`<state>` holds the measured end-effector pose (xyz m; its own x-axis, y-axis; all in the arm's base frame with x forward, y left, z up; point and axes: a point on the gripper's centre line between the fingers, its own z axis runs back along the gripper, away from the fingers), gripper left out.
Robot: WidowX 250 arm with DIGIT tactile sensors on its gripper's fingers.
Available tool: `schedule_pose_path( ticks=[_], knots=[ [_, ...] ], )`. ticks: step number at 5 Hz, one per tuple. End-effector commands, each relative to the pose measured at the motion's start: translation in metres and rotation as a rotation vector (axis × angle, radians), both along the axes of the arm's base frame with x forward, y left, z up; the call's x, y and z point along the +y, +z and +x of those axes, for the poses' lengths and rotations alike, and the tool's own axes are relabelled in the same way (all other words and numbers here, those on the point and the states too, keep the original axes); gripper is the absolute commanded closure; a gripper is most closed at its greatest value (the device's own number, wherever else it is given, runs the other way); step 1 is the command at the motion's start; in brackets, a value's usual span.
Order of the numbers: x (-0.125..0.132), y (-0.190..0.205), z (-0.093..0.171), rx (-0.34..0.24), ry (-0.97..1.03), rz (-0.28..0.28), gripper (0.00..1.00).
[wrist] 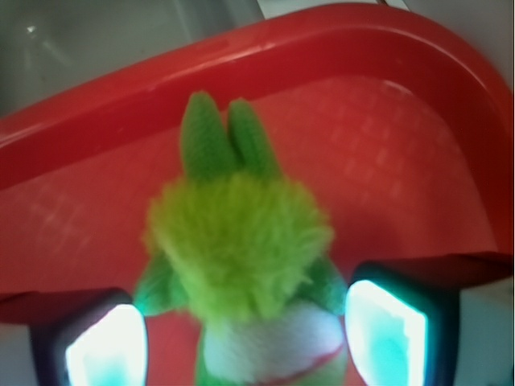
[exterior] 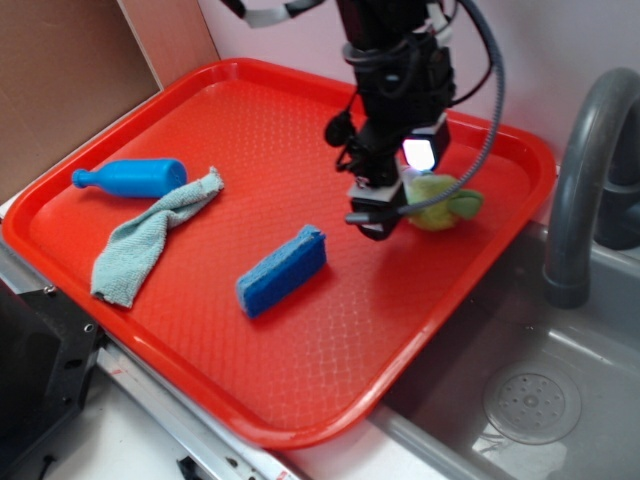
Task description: Grab the green animal.
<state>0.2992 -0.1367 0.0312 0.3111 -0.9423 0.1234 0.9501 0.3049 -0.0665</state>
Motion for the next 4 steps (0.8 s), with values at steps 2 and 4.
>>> schedule_pose_path(
  ticks=[2, 4],
  knots=[
    [-0.021, 0.002, -0.011, -0.042, -0.049, 0.059, 1.0],
    [0.026, 0.079, -0.03, -0.006, 0.41, 0.126, 1.0]
  ],
)
